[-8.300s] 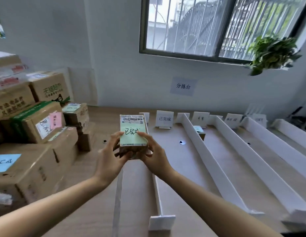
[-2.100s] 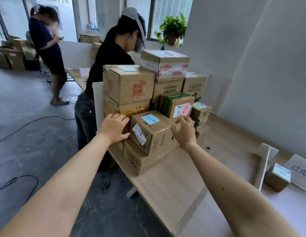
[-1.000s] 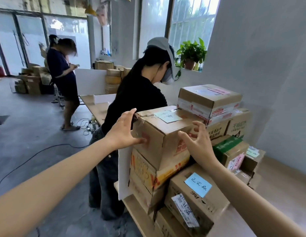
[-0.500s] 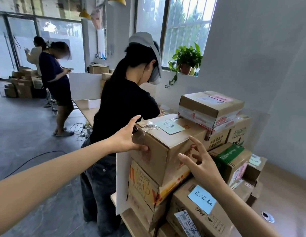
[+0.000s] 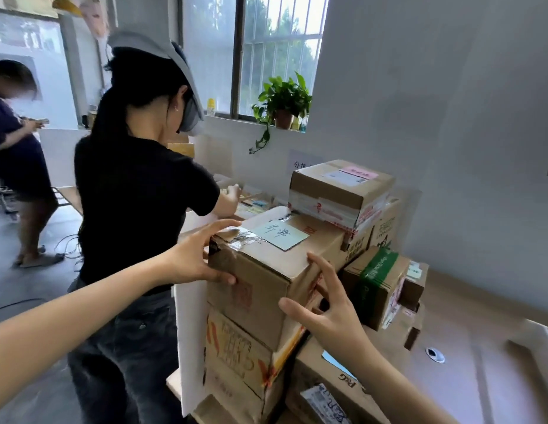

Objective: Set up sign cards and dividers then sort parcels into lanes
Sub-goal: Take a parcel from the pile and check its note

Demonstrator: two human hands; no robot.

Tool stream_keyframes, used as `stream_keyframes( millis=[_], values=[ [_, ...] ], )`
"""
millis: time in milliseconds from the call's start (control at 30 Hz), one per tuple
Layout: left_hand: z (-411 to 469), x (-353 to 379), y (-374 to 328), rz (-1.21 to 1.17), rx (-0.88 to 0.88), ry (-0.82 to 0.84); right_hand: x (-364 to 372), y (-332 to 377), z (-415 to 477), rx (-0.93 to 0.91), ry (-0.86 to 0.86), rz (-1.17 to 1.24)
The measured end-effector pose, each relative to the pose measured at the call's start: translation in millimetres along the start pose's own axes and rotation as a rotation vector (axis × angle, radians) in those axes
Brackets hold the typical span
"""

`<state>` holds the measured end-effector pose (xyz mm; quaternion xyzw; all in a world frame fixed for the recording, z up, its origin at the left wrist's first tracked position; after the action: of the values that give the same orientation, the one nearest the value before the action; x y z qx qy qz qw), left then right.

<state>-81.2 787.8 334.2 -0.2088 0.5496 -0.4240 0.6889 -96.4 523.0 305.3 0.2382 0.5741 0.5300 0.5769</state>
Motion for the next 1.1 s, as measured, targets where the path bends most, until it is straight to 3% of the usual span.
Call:
stream_keyframes(
  millis=[400,833,1100],
  values=[
    [1.9,-4.1,12.2,-0.012,0.197,0.055,34.3,19.8,-10.2,0.043,-0.227,0.166],
    [-37.0,7.3,-4.1,-0.14,0.395,0.113,53.5,50.0,-82.3,0.067,-0.429,0.117],
    [-60.2,33.1,-40.3,-0.217,0.514,0.117,29.1,54.6,-133.2,0.033,-0.535,0.05]
  ],
)
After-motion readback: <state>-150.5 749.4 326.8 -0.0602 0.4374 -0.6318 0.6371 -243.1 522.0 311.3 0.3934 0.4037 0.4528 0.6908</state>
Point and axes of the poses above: each hand's wrist, its own z-axis towards the middle knuckle, its own x-axis out of the palm, y = z × x, the point moved 2 cm from there along z, towards the middle knuckle, and after that the axes turned 5 degrees about x, right-handed, at the moved point
